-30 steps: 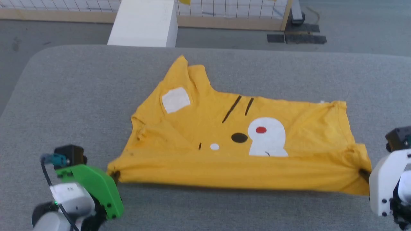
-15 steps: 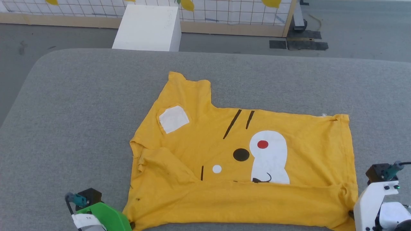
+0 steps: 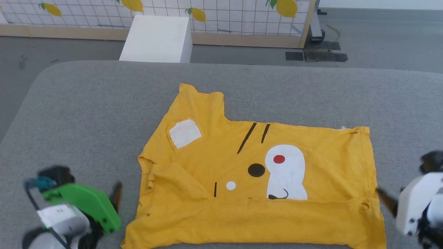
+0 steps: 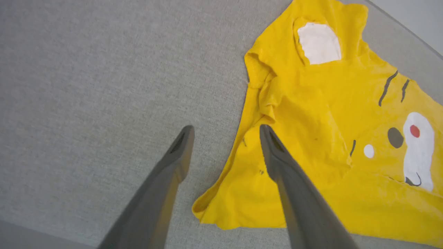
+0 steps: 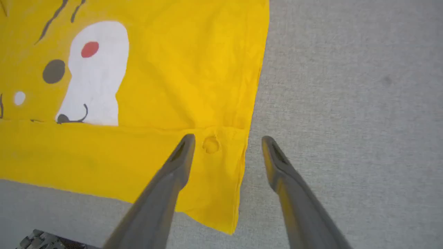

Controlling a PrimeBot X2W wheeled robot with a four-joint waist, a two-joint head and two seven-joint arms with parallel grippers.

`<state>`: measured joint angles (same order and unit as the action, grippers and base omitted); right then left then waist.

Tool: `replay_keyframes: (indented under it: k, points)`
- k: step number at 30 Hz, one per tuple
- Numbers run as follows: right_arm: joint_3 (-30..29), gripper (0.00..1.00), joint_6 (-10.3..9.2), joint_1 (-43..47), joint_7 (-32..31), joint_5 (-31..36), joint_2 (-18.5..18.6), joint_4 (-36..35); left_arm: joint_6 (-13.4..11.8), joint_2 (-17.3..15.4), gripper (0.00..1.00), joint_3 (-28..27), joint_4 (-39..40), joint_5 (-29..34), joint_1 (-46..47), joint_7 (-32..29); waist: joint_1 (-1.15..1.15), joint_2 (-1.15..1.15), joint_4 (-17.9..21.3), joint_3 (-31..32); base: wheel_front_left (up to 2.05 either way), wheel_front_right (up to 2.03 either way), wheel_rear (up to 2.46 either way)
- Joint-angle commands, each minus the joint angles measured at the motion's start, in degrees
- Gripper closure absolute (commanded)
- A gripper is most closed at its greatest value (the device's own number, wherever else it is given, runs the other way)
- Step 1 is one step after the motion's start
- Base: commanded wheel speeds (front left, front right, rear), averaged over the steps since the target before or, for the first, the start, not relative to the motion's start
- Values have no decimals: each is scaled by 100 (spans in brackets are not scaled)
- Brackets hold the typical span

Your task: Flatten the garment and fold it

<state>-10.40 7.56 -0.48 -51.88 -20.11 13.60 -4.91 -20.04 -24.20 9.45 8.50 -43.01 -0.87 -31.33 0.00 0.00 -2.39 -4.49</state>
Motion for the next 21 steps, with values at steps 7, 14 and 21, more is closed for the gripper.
replay_keyframes:
  k: [7, 14, 21]
  points:
    - [-563, 0, -8, -749, 1133, 409, -273, -313, 398, 281, 0, -103, 63, 602, 814, 1734, 0, 0, 60, -128, 0, 0, 0]
    - [-622, 0, -8, -1192, 1875, 493, -210, -210, 919, 659, 0, 197, -764, 996, 1772, 3028, 0, 0, 27, -621, 0, 0, 0]
    - [-630, 0, -8, -1621, 1968, 434, -66, -228, 1455, 989, 0, 601, -1997, 1015, 3217, 3126, 0, 0, 21, -1388, 0, 0, 0]
